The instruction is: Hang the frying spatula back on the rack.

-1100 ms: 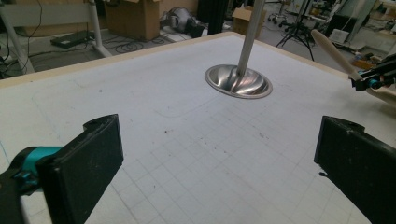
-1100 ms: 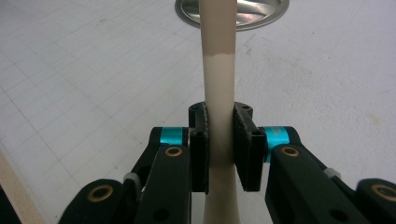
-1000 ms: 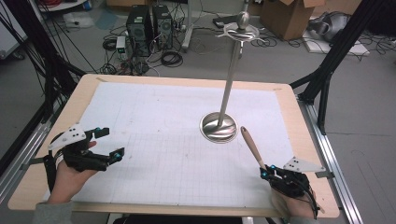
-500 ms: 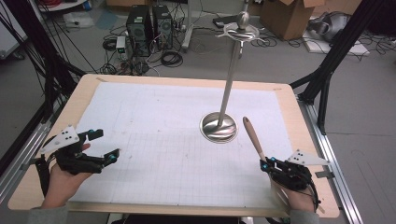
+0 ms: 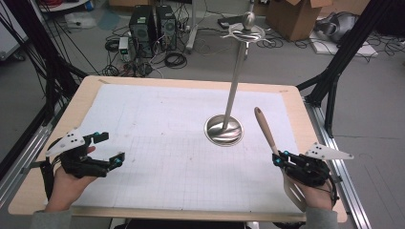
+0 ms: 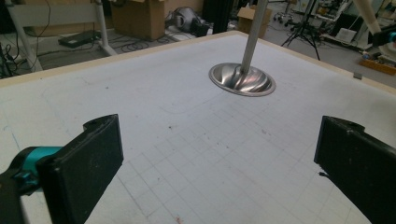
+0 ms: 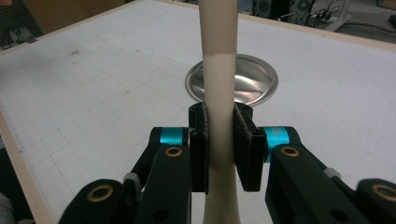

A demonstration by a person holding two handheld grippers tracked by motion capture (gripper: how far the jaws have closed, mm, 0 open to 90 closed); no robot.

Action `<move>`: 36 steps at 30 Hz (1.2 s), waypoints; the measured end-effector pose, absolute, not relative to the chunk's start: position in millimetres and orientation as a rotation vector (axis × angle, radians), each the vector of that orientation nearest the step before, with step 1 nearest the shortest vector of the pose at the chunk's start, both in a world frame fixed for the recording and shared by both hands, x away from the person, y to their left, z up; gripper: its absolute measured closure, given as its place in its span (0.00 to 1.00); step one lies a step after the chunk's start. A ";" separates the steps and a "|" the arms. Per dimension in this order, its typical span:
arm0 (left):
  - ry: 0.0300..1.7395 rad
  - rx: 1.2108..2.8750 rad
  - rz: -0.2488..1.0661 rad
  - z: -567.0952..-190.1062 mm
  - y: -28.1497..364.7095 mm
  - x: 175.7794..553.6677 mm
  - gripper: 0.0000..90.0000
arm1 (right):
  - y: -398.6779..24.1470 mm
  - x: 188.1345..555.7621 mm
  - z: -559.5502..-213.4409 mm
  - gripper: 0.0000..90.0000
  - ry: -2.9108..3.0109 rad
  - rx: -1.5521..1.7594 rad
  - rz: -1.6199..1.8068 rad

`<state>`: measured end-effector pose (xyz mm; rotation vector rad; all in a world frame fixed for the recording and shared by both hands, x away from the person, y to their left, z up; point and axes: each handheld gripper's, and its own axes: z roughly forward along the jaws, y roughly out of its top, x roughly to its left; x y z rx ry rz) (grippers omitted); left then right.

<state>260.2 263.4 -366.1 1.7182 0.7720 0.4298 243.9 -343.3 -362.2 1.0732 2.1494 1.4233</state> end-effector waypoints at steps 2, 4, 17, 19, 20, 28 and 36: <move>0.774 1.721 0.430 -367.1 262.7 259.8 0.02 | -345.5 245.4 -355.3 0.87 2.152 1.062 1.424; 0.774 1.723 0.428 -367.6 262.3 259.3 0.02 | -347.5 247.2 -349.2 0.87 2.150 1.063 1.424; 0.767 1.718 0.430 -367.3 263.4 257.7 0.02 | -355.3 260.6 -317.7 0.87 2.162 1.020 1.441; 0.771 1.722 0.431 -368.3 263.6 257.8 0.02 | -356.0 261.3 -312.6 0.87 2.161 1.015 1.444; 0.774 1.724 0.428 -369.1 263.7 257.8 0.02 | -356.3 261.5 -310.3 0.87 2.160 1.009 1.447; 0.775 1.727 0.431 -369.4 264.0 257.8 0.02 | -357.7 260.9 -295.7 0.87 2.135 0.993 1.473; 0.774 1.731 0.430 -370.2 262.8 257.8 0.02 | -357.5 263.9 -281.5 0.87 2.113 1.010 1.485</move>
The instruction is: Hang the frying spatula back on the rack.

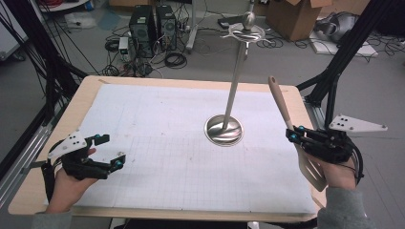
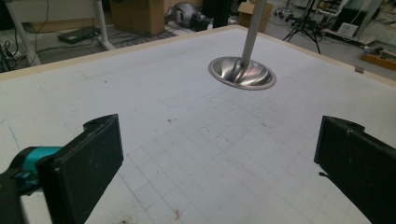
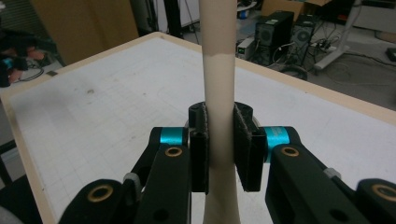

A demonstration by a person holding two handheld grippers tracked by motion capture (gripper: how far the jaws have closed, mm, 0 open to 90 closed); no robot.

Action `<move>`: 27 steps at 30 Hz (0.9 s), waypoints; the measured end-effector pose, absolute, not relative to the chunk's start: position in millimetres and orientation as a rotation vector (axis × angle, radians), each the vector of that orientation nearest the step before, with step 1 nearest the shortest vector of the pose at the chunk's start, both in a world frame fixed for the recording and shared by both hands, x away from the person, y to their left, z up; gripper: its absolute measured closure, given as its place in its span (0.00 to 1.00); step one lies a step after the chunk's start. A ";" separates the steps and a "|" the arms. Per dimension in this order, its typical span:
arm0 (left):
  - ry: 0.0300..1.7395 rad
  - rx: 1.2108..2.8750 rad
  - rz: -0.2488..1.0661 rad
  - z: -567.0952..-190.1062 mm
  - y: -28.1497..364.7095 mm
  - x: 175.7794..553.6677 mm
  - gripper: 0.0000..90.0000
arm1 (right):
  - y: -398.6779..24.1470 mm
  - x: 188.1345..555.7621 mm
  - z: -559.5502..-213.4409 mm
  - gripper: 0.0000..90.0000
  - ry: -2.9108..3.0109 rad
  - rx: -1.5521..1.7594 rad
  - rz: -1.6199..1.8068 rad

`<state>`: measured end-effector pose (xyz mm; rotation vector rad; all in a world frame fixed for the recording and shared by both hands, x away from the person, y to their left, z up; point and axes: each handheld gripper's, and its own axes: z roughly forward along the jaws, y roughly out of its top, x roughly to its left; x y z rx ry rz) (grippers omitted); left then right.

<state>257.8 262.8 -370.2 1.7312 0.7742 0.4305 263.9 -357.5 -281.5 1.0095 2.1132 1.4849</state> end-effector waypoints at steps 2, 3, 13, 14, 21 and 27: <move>0.774 1.735 0.432 -370.6 262.7 257.9 0.02 | -357.1 265.4 -278.8 0.87 2.106 1.015 1.502; 0.775 1.735 0.431 -371.0 262.6 258.1 0.02 | -357.0 265.9 -277.2 0.87 2.100 1.014 1.519; 0.783 1.733 0.428 -371.5 264.7 257.9 0.02 | -357.3 273.5 -255.6 0.87 2.073 1.029 1.584; 0.784 1.732 0.427 -371.9 264.7 257.9 0.02 | -356.8 274.3 -255.6 0.87 2.068 1.049 1.581; 0.788 1.738 0.423 -373.0 264.0 258.1 0.02 | -357.4 280.3 -252.9 0.87 2.074 1.042 1.606; 0.789 1.741 0.421 -374.4 264.7 258.6 0.02 | -359.6 285.3 -247.9 0.87 2.073 1.038 1.641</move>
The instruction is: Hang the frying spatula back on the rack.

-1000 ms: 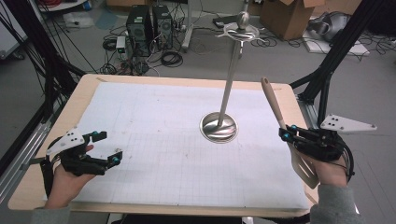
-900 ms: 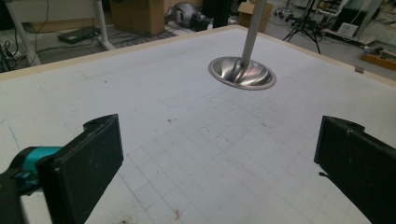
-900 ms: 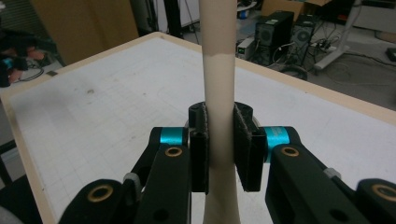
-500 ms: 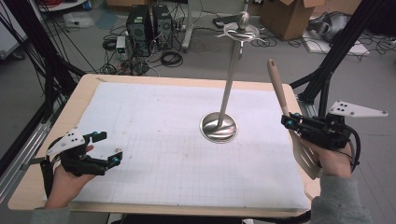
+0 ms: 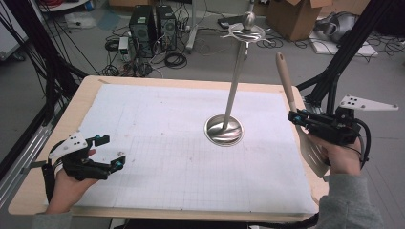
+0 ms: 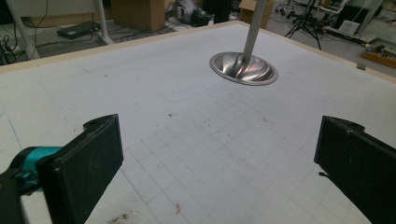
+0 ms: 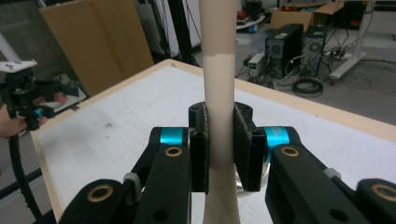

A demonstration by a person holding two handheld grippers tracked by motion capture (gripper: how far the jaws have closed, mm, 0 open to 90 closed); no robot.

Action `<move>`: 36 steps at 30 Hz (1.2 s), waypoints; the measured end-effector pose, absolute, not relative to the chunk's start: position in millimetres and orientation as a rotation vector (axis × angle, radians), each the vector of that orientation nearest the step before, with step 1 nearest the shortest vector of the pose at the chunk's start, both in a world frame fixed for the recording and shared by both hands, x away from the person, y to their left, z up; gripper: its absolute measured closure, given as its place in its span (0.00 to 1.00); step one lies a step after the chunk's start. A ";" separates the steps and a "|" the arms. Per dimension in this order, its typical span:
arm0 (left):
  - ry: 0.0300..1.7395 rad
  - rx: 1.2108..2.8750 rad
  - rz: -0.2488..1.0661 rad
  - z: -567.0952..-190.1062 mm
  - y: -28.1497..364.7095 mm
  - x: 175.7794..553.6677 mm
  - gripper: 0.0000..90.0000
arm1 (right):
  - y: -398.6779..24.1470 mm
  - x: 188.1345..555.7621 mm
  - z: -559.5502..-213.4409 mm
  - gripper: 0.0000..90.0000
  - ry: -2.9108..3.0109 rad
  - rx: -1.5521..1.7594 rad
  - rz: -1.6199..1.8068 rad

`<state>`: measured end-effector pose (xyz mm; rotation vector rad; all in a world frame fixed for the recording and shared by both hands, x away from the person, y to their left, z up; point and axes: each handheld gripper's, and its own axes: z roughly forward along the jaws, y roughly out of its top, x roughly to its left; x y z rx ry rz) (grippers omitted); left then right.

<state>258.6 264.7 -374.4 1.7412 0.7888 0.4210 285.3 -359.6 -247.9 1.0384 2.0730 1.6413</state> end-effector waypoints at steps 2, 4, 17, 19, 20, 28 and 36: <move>0.795 1.739 0.420 -374.3 265.4 258.3 0.02 | -360.1 286.4 -246.0 0.87 2.072 1.042 1.652; 0.792 1.740 0.421 -374.2 266.1 258.2 0.02 | -360.9 287.5 -244.3 0.87 2.070 1.041 1.665; 0.805 1.730 0.426 -376.4 269.5 258.3 0.02 | -358.5 298.2 -242.6 0.87 2.077 1.063 1.728; 0.808 1.730 0.423 -376.6 270.6 258.3 0.02 | -358.9 299.2 -242.8 0.87 2.080 1.067 1.732; 0.808 1.729 0.422 -376.6 270.7 258.3 0.02 | -359.0 299.6 -242.9 0.87 2.077 1.065 1.737; 0.805 1.736 0.422 -377.0 269.5 258.2 0.02 | -359.2 300.9 -241.6 0.87 2.062 1.046 1.787; 0.808 1.730 0.422 -376.9 270.1 258.0 0.02 | -354.8 302.1 -232.4 0.87 2.086 1.032 1.731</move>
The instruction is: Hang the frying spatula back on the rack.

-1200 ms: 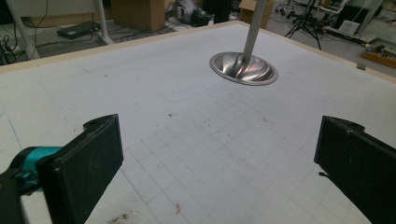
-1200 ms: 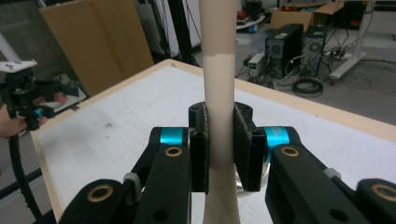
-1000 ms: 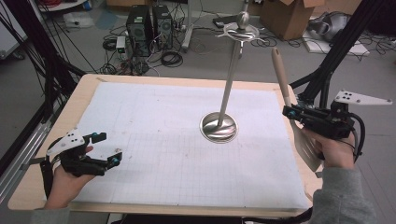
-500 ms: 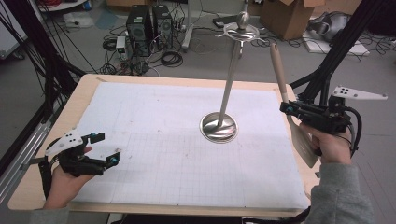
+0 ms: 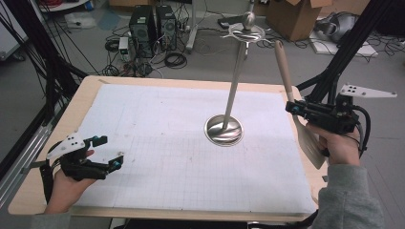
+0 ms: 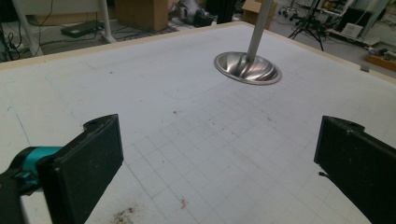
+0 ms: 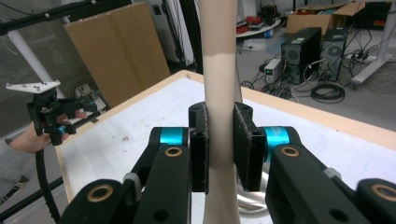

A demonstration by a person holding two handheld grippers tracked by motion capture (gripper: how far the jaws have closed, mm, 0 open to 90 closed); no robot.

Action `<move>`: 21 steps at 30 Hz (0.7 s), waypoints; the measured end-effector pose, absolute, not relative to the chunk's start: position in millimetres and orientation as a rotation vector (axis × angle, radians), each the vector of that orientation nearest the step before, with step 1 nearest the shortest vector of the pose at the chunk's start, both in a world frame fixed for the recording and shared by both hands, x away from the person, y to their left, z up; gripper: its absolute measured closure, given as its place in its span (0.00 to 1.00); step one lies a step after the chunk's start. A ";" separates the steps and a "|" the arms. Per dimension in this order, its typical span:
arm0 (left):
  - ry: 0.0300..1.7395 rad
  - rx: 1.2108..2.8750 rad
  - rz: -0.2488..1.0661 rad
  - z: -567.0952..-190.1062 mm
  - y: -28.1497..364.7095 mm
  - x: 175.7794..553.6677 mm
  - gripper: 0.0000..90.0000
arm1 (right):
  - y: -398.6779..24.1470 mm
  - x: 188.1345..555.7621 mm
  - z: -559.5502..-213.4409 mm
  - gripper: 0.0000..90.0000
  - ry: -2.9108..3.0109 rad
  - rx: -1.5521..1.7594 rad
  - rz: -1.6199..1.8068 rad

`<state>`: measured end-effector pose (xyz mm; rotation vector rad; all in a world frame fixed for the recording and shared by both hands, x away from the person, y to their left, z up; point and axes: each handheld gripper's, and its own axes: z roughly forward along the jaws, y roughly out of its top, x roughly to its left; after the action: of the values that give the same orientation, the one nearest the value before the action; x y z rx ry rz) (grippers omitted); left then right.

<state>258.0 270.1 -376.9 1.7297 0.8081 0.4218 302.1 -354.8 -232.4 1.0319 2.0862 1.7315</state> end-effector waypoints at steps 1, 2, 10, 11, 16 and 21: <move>0.807 1.729 0.424 -376.9 270.1 258.0 0.02 | -354.8 302.2 -231.0 0.87 2.089 1.040 1.728; 0.806 1.728 0.422 -376.7 270.1 257.8 0.02 | -354.7 302.8 -230.2 0.87 2.089 1.038 1.726; 0.812 1.727 0.426 -377.0 272.2 257.4 0.02 | -353.9 306.1 -228.6 0.87 2.098 1.037 1.722; 0.814 1.725 0.425 -377.2 272.4 257.3 0.02 | -353.9 306.6 -228.8 0.87 2.100 1.045 1.723; 0.814 1.728 0.425 -377.3 273.0 257.3 0.02 | -352.2 308.3 -229.1 0.87 2.110 1.026 1.732; 0.812 1.726 0.424 -377.1 273.1 257.0 0.02 | -349.7 310.0 -229.7 0.87 2.119 1.028 1.726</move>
<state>257.0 273.1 -377.1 1.7260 0.8118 0.4240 310.0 -349.7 -229.7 1.0276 2.1191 1.7258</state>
